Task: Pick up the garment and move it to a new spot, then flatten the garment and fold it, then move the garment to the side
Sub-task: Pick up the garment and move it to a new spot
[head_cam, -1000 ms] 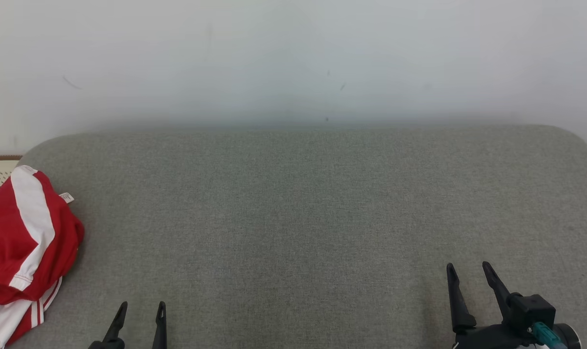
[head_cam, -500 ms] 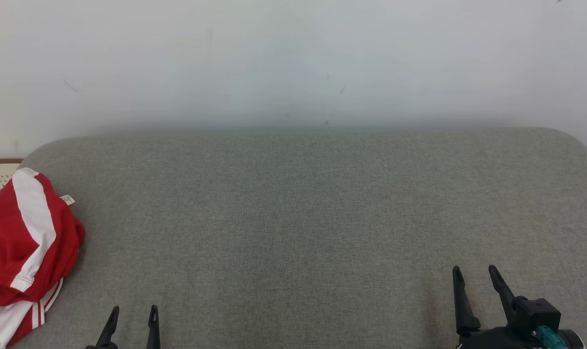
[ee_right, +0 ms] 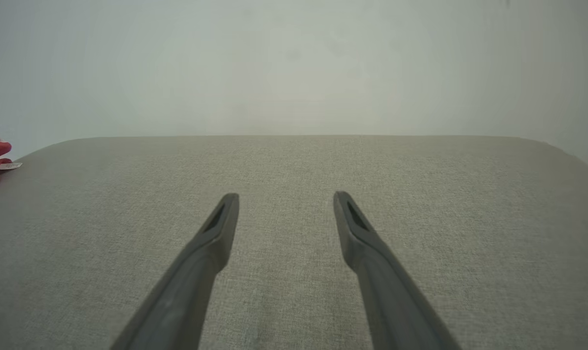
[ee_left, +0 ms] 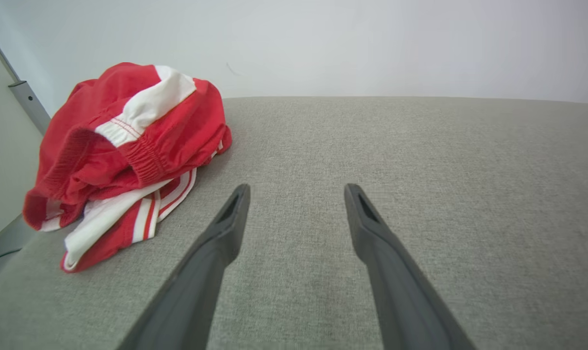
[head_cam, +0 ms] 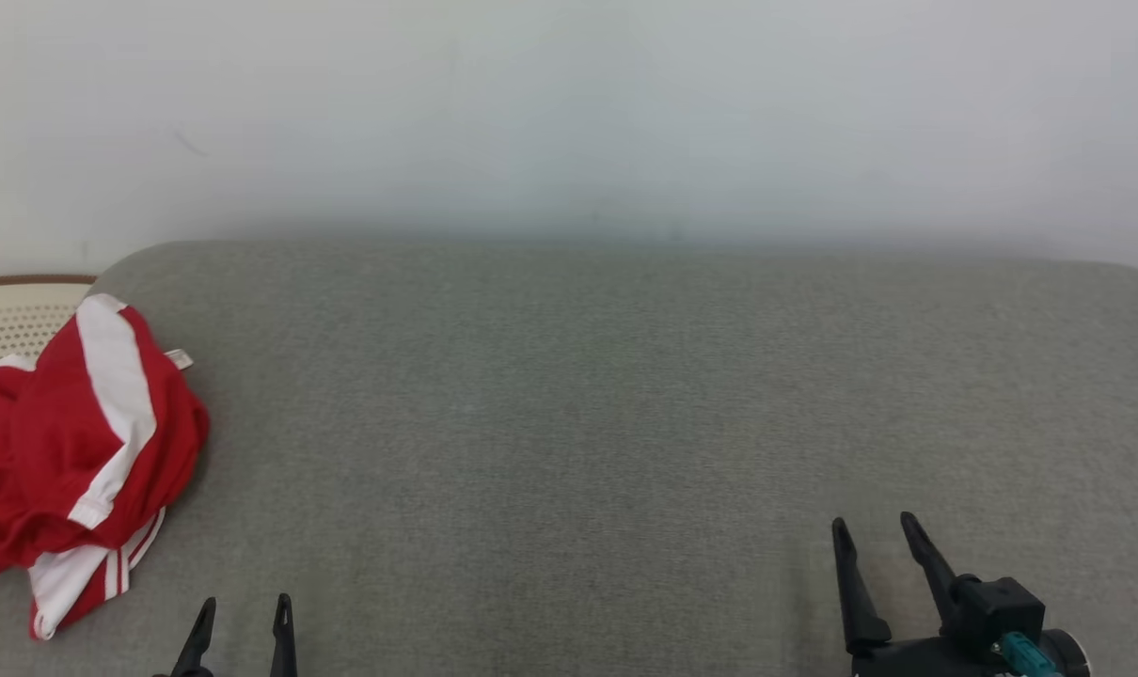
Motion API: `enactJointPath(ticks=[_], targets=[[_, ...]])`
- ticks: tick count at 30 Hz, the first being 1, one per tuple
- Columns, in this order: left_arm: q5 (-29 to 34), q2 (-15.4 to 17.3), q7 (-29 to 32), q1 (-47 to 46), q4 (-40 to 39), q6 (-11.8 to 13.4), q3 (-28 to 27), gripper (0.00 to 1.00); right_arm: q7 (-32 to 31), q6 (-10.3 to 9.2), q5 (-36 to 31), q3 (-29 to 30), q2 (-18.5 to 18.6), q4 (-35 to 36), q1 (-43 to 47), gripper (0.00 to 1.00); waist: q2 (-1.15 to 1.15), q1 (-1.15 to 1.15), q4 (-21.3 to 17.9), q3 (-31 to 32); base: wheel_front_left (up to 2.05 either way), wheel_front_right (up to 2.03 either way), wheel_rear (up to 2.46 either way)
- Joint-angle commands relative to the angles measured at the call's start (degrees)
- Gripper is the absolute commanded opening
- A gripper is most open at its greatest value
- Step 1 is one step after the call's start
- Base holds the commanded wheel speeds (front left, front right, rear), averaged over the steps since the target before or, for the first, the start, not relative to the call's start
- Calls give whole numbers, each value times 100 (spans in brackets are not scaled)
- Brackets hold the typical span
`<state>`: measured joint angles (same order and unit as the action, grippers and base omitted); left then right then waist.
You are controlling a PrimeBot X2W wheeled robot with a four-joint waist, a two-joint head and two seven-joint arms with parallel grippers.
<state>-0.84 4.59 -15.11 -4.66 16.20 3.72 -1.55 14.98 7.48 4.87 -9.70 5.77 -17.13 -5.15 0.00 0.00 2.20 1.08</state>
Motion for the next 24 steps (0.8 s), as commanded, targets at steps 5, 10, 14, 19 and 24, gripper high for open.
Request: enactJointPath(ticks=[5,10,14,19,24], targets=[[-7,32,-17,54,22,27,-79,100,21,3,100,-214,6,-18,-55,100,0,0,597,-51,0,0,0],[-60,56,-17,111,55,33,-220,100,21,2,129,-361,20,-60,-132,100,0,0,1054,-64,0,0,0],[-91,65,-17,167,89,21,-346,100,21,2,153,-452,15,-114,-199,100,0,0,1332,-81,0,0,0],[-102,82,-17,272,59,-17,-470,100,21,2,167,-526,-30,-126,-240,100,0,0,1505,-109,0,0,0],[-135,131,-17,198,54,-76,-599,100,21,2,213,-559,-26,-126,-309,100,0,0,1473,-182,0,0,0]])
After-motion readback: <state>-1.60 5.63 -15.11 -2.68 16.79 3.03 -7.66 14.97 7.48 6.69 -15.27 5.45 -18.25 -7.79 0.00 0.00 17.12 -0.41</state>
